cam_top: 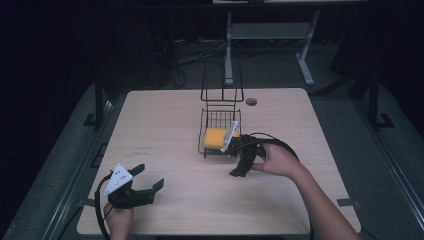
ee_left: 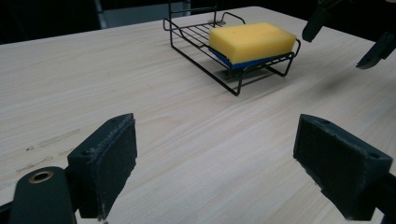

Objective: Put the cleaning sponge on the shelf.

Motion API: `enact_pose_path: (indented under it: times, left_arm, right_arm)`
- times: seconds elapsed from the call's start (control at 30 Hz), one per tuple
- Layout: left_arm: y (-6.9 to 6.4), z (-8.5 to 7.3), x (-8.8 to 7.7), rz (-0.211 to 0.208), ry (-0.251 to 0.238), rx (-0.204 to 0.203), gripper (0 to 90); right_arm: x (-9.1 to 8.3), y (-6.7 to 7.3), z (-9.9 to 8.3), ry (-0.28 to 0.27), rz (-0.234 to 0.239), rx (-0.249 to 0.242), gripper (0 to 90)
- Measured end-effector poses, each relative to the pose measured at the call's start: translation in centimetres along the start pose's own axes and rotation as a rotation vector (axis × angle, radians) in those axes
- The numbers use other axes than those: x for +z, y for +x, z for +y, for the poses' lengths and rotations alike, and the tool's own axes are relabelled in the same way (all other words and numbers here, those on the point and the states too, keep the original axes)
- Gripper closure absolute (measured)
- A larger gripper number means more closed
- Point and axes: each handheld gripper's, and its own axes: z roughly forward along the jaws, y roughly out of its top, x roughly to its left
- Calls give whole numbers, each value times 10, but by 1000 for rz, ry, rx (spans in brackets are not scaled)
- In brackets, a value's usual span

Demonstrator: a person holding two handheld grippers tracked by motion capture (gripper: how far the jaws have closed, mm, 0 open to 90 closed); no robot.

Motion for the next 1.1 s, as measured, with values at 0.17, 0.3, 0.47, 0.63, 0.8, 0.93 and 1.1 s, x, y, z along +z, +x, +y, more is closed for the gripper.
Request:
enact_pose_path:
  times: [0.17, 0.3, 0.47, 0.63, 0.8, 0.93, 1.1]
  left_arm:
    - [-1, 1, 0, -1, -7, -2, 128]
    - [-1, 1, 1, 0, -2, 4, 128]
    - [0, 0, 0, 1, -2, 0, 128]
    - [-1, 1, 0, 2, -4, 1, 128]
    - [-1, 0, 0, 2, -2, 1, 128]
    - [0, 0, 0, 3, -2, -1, 128]
    - [0, 0, -1, 5, -4, 0, 128]
  right_arm:
    - [-1, 3, -7, -17, -5, 12, 175]
    - [0, 5, -14, -16, 3, 19, 175]
    - [-1, 7, -19, -16, 0, 29, 175]
    - [-3, 9, -25, -20, -7, 33, 175]
    - [-2, 10, -32, -15, -4, 45, 175]
    - [-1, 12, -37, -14, -2, 54, 175]
    - [-2, 16, -42, -12, -1, 64, 175]
